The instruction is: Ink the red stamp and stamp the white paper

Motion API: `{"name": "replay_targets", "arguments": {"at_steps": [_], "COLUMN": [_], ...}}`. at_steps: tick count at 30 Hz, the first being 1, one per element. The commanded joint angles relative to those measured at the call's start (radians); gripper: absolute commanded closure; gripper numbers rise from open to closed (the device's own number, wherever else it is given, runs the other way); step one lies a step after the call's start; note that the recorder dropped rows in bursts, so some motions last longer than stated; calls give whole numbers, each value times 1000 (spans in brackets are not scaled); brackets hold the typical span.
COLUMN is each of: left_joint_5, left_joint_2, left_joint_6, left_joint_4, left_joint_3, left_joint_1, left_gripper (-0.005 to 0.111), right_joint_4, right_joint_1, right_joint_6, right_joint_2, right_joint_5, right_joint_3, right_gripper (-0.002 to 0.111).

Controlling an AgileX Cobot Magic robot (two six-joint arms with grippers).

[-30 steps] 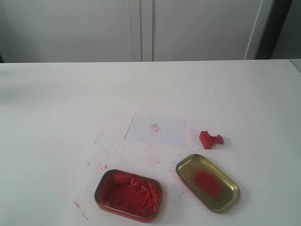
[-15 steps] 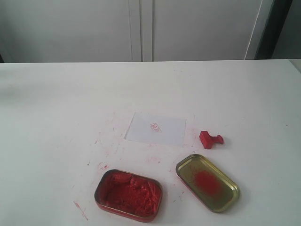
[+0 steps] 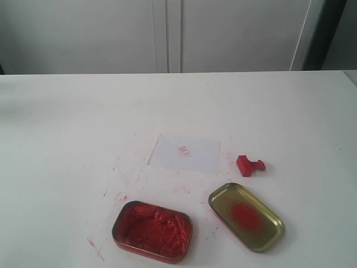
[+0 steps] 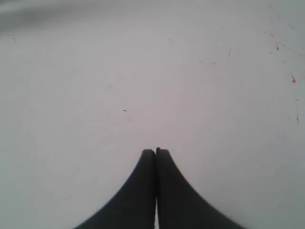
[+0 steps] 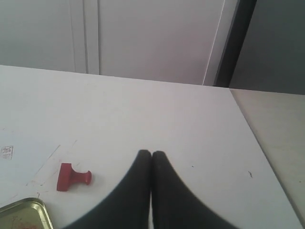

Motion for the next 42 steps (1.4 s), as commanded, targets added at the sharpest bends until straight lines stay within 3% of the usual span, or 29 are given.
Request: {"name": "replay_targets", "arguments": {"at_steps": [1,10,28,42], "left_joint_5": [8,8,8,8], "left_joint_2": [-4,-4,-4,-4], "left_joint_6": [0,0,0,0], "left_joint_4": [-6,-6,-6,-6], "left_joint_3": [7,7,7,7], "left_joint_1": [2,2,2,2], "left_gripper": [107,107,107,107], "right_joint_4": [-2,-2,-6,-6], "right_joint_1": [2,2,2,55], "right_joint_6": [4,4,4,4], "right_joint_2": [-72,-235,-236,-236], "right_joint_5": [-4,-7,-30,-52], "right_joint_3": [38,105,332,332], "right_gripper": [108,108,108,108]}}
